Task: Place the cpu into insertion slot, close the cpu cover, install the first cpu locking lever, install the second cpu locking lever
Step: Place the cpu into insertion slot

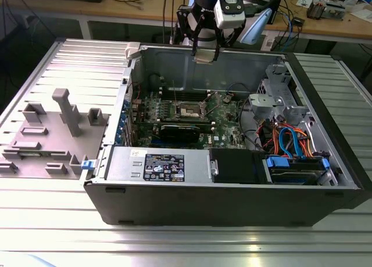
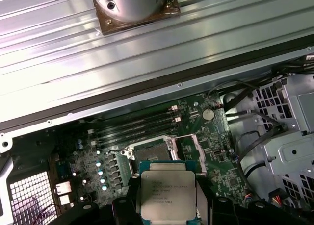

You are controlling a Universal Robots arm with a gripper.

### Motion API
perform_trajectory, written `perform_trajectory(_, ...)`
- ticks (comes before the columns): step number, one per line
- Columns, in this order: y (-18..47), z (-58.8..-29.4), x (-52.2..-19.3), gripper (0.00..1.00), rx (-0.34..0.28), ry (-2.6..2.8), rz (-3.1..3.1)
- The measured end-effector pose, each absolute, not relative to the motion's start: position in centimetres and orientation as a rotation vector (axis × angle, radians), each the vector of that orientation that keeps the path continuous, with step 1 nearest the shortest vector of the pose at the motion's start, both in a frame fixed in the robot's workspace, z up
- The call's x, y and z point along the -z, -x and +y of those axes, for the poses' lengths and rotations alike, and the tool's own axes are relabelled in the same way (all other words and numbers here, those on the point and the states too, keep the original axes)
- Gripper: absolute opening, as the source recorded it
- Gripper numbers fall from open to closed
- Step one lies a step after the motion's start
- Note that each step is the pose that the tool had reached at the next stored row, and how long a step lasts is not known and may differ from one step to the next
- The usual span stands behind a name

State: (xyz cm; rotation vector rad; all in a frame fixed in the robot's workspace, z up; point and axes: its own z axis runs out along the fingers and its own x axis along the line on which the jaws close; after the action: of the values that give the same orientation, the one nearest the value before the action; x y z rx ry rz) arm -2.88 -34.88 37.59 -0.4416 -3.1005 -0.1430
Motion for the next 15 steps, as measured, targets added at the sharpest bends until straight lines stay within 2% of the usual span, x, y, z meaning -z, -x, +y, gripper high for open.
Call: perform_trajectory(15, 2.88, -34.88, -37.59, 0.54, 0.143, 0.497, -3.094)
